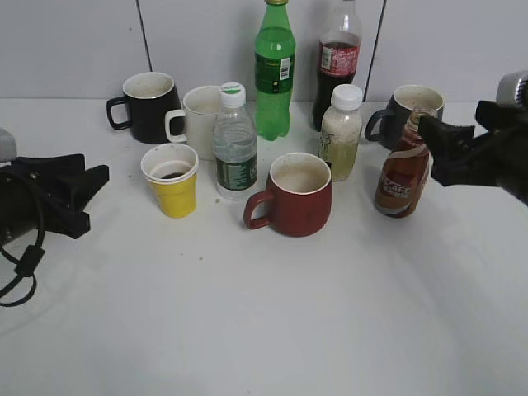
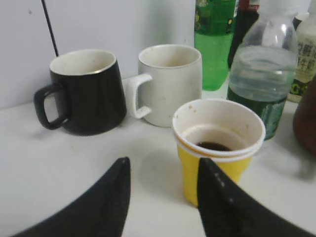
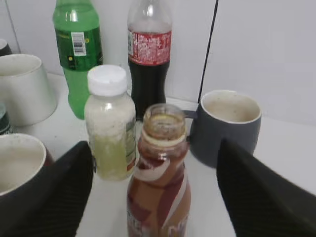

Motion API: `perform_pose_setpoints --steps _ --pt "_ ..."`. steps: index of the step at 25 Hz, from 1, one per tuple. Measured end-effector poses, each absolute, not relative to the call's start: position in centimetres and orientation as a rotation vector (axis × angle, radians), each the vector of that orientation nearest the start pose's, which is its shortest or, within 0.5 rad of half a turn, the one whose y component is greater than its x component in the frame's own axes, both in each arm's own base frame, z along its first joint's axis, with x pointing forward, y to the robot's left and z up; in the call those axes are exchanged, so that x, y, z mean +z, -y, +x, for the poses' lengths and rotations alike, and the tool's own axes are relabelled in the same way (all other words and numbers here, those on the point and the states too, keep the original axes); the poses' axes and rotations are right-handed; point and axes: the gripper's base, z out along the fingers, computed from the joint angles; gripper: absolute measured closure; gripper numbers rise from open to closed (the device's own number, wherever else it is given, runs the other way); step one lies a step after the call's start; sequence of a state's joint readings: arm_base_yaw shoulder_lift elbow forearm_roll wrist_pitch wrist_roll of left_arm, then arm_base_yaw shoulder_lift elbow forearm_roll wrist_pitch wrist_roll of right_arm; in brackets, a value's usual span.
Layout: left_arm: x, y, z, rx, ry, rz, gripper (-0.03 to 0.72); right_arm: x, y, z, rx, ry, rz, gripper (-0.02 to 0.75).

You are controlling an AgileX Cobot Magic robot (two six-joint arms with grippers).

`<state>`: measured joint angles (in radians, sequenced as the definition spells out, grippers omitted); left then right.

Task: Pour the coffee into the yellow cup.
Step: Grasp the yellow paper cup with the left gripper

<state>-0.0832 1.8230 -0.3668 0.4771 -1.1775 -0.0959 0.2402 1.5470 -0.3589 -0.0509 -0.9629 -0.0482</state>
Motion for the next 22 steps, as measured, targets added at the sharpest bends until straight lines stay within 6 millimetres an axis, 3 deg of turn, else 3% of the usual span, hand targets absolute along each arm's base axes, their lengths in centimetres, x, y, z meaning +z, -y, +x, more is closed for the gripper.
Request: perform_pose_setpoints --steps 4,8,14,22 --pt "10.1 6.4 25.6 -0.438 -1.804 0.506 0.200 15.3 -6.3 24.0 0.167 -1.698 -0.300 0.153" --pt "8.8 6.7 26.5 -0.464 -1.820 0.537 0.095 12.6 -6.4 24.3 0.170 -1.764 -0.306 0.152" --pt "7.8 7.3 28.6 -0.499 -1.784 0.601 0.076 10.0 -6.5 24.8 0.165 -1.851 -0.313 0.152" --pt "6.6 8.7 30.6 -0.555 -1.726 0.713 0.074 10.1 -6.7 25.5 0.164 -1.828 -0.308 0.153"
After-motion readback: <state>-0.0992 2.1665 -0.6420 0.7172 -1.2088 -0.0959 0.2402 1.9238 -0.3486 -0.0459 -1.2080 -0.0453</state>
